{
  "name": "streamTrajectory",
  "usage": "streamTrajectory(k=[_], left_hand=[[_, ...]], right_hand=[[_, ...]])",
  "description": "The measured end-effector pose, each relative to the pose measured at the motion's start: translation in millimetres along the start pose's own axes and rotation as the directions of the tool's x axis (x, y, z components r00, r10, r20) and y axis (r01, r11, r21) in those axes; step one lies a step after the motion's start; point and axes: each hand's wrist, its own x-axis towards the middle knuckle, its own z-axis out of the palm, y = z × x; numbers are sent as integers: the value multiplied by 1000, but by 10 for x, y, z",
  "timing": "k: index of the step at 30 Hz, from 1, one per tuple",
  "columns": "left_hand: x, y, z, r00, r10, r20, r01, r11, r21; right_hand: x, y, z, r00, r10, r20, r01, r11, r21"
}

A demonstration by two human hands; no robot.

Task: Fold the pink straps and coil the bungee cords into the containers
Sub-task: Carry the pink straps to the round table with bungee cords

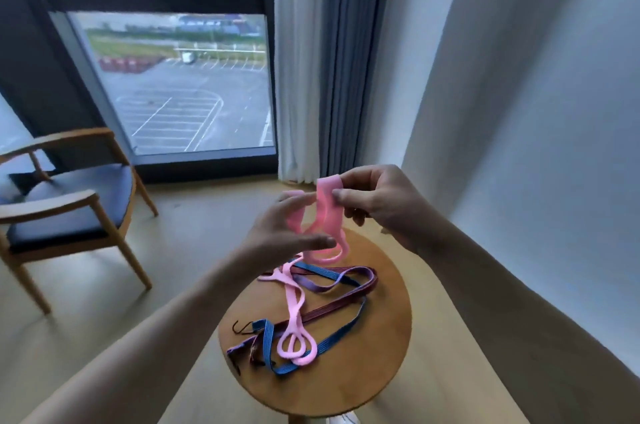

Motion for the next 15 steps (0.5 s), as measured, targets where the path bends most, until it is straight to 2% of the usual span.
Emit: streamTrajectory(k=[5, 8, 10, 12, 14, 15], left_hand=[[-37, 236, 421, 999, 28, 31, -24, 994, -104], [-57, 385, 726, 992, 43, 115, -22, 984, -178], [-97, 492, 945, 984, 47, 172, 1, 963, -270], [-149, 619, 1228, 968, 56, 244, 33, 938, -346], [-189, 735, 1551, 955, 62, 290, 55, 924, -379], [-202, 783, 1722, 950, 65, 304, 58, 924, -378]], right_hand=[[-531, -72, -182, 990, 6, -140, -14, 998, -58], [-935, 53, -402, 948, 40, -316, -50, 998, -26], [-1229, 229, -545, 910, 118, -398, -143, 989, -33], [-1548, 444, -638, 892, 222, -394, -275, 958, -82], [-1854, 669, -693, 886, 254, -388, -325, 937, -128], [-1995, 772, -729, 871, 242, -428, -324, 937, -129]])
